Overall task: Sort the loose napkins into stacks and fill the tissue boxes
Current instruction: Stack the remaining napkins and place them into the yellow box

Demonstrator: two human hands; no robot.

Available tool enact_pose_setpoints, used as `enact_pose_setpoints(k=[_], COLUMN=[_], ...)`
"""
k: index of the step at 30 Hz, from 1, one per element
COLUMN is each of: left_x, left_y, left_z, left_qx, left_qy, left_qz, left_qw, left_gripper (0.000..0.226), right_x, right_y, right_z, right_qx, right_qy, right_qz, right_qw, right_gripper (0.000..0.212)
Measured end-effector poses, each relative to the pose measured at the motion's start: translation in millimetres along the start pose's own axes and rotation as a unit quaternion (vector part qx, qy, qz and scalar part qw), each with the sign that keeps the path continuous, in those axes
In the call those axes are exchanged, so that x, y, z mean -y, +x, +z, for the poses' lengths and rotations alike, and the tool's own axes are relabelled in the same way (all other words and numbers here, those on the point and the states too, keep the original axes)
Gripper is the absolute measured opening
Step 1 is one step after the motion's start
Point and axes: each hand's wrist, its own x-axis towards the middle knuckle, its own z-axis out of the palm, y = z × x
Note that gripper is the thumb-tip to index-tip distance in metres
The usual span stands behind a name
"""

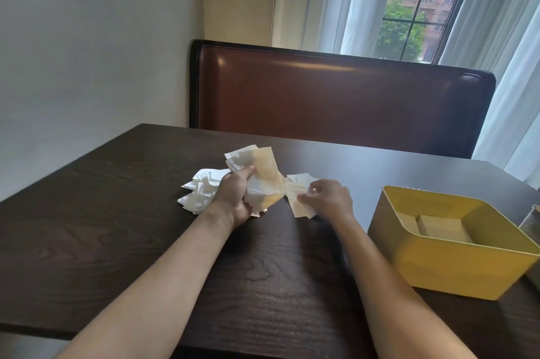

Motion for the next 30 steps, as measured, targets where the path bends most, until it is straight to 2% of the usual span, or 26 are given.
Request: enact_pose_setpoints(k=[4, 7, 10, 13, 16, 18, 20, 23, 24, 25, 27, 30], left_x=[1.4, 2.7, 3.1, 4.1, 5.7, 6.6, 7.9, 11.2, 13.0, 14.3, 15.8, 18.8], left_y=[1.3, 2.1, 2.1, 0.5, -0.1, -0.6, 0.0, -0.3, -0.2, -0.9, -4.2, -6.4], left_z=[-2.2, -3.7, -4.0, -2.6, -0.8, 0.4, 0.2, 0.5, 1.0, 1.8, 4.0, 7.8], left_qx=[-0.016, -0.023, -0.018, -0.014, -0.028, -0.038, -0.046, -0.029, -0.013, 0.009, 0.060, 0.114], left_qy=[0.012, 0.023, 0.028, 0.031, 0.049, 0.051, 0.047, 0.052, 0.056, 0.063, 0.080, 0.086], left_qz=[0.001, -0.002, -0.009, -0.010, -0.005, -0.001, 0.006, 0.013, 0.013, 0.012, 0.017, 0.027], left_qw=[1.000, 0.999, 0.999, 0.999, 0.998, 0.998, 0.998, 0.998, 0.998, 0.998, 0.995, 0.989], left_gripper=[0.028, 0.017, 0.014, 0.014, 0.021, 0.028, 0.035, 0.050, 0.060, 0.070, 0.080, 0.069], right_x=[1.1, 0.8, 0.4, 3.4, 8.3, 11.8, 18.6, 31.2, 35.4, 37.6, 39.4, 38.3], right_y=[1.2, 2.7, 3.7, 0.0, -6.1, -9.8, -16.3, -28.2, -32.1, -33.7, -35.6, -35.6], right_z=[1.3, 3.7, 2.9, 0.2, -3.8, -11.5, -22.5, -33.2, -34.4, -33.4, -26.4, -17.6], right_qx=[0.028, 0.022, 0.019, 0.028, 0.007, -0.030, -0.042, 0.034, 0.059, 0.078, 0.099, 0.102], right_qy=[0.065, 0.033, -0.024, 0.033, 0.129, 0.253, 0.390, 0.556, 0.572, 0.560, 0.499, 0.375], right_qz=[0.002, 0.006, -0.005, -0.008, -0.007, -0.007, -0.014, -0.006, -0.002, -0.007, -0.030, -0.060], right_qw=[0.998, 0.999, 1.000, 0.999, 0.992, 0.967, 0.920, 0.830, 0.818, 0.825, 0.860, 0.919], right_gripper=[0.045, 0.055, 0.041, 0.015, 0.019, 0.013, 0.007, 0.003, 0.004, 0.005, 0.010, 0.021])
